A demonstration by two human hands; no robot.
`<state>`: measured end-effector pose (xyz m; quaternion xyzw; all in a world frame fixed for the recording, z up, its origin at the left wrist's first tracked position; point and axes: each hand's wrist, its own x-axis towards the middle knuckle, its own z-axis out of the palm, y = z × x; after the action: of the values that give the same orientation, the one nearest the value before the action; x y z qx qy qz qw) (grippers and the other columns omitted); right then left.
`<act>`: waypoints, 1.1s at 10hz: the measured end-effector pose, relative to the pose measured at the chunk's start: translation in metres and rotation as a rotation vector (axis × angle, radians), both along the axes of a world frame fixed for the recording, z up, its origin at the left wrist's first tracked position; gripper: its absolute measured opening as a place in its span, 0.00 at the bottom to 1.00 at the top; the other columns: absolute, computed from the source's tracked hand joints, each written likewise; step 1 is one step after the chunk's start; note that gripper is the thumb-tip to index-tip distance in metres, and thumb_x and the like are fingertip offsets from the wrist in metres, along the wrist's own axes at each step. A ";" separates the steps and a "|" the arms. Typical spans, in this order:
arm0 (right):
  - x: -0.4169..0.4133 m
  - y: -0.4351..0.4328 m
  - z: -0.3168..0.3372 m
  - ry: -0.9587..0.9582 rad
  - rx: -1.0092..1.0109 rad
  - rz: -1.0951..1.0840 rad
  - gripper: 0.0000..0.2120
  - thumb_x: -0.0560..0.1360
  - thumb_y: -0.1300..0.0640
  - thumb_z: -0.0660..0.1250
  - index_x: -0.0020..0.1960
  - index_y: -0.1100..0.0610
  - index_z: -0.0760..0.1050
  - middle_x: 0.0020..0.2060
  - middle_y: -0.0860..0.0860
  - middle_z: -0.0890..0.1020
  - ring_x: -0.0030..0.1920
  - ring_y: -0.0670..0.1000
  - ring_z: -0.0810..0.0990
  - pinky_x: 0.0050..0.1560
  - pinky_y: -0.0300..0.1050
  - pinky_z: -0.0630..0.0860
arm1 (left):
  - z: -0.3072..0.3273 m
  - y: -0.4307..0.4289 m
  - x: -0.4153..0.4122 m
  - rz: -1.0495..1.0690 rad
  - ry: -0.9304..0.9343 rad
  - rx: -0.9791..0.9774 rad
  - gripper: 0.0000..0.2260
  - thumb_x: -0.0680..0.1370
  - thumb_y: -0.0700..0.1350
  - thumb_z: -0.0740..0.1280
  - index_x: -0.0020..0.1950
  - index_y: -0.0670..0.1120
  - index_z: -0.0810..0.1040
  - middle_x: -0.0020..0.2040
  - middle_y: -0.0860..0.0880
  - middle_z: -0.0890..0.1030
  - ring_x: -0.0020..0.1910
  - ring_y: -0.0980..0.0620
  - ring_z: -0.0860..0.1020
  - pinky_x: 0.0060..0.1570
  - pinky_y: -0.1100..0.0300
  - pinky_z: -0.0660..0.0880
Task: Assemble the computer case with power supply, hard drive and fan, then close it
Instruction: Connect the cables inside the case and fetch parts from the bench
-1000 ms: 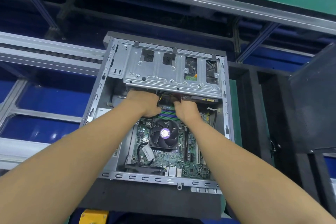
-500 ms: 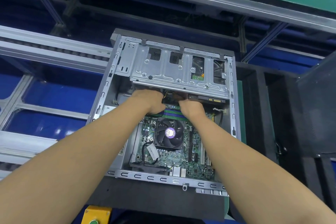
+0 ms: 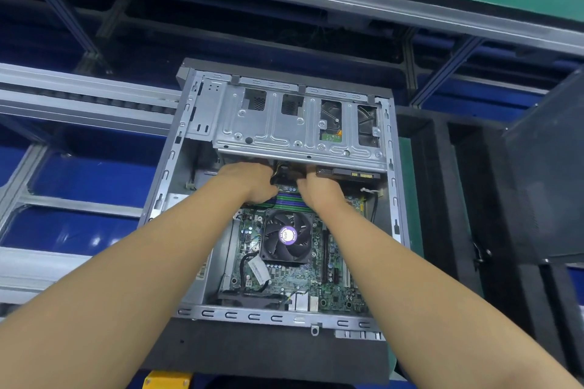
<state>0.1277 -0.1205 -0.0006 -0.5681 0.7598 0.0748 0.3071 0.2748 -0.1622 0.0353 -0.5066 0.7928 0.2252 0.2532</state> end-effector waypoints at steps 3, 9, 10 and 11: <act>-0.001 -0.002 -0.004 0.047 0.077 0.065 0.18 0.87 0.62 0.50 0.73 0.65 0.67 0.64 0.63 0.78 0.61 0.64 0.80 0.59 0.56 0.76 | -0.005 -0.002 0.002 0.028 0.011 0.030 0.21 0.81 0.55 0.57 0.69 0.45 0.71 0.66 0.45 0.76 0.61 0.44 0.75 0.59 0.50 0.74; 0.004 0.008 -0.003 0.043 0.083 0.261 0.24 0.84 0.62 0.43 0.75 0.60 0.66 0.74 0.56 0.70 0.61 0.48 0.75 0.53 0.25 0.71 | -0.004 -0.003 0.004 0.158 0.140 0.144 0.15 0.80 0.54 0.59 0.51 0.44 0.77 0.58 0.39 0.79 0.48 0.45 0.76 0.40 0.56 0.69; 0.007 0.000 0.010 0.052 0.113 -0.015 0.21 0.86 0.62 0.45 0.71 0.66 0.70 0.67 0.64 0.76 0.59 0.57 0.77 0.42 0.31 0.71 | 0.000 -0.004 0.008 0.251 0.230 0.186 0.15 0.79 0.55 0.60 0.44 0.45 0.77 0.46 0.42 0.78 0.38 0.53 0.72 0.34 0.58 0.64; 0.008 0.005 0.021 -0.019 0.126 -0.020 0.19 0.87 0.62 0.49 0.73 0.67 0.67 0.69 0.63 0.74 0.67 0.63 0.75 0.59 0.51 0.74 | 0.006 -0.006 0.015 0.375 0.333 0.203 0.15 0.78 0.55 0.62 0.36 0.48 0.72 0.36 0.50 0.74 0.34 0.53 0.71 0.34 0.59 0.64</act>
<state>0.1360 -0.1160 0.0200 -0.5407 0.7563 0.1142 0.3502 0.2895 -0.1678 0.0413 -0.5726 0.6892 0.4268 0.1225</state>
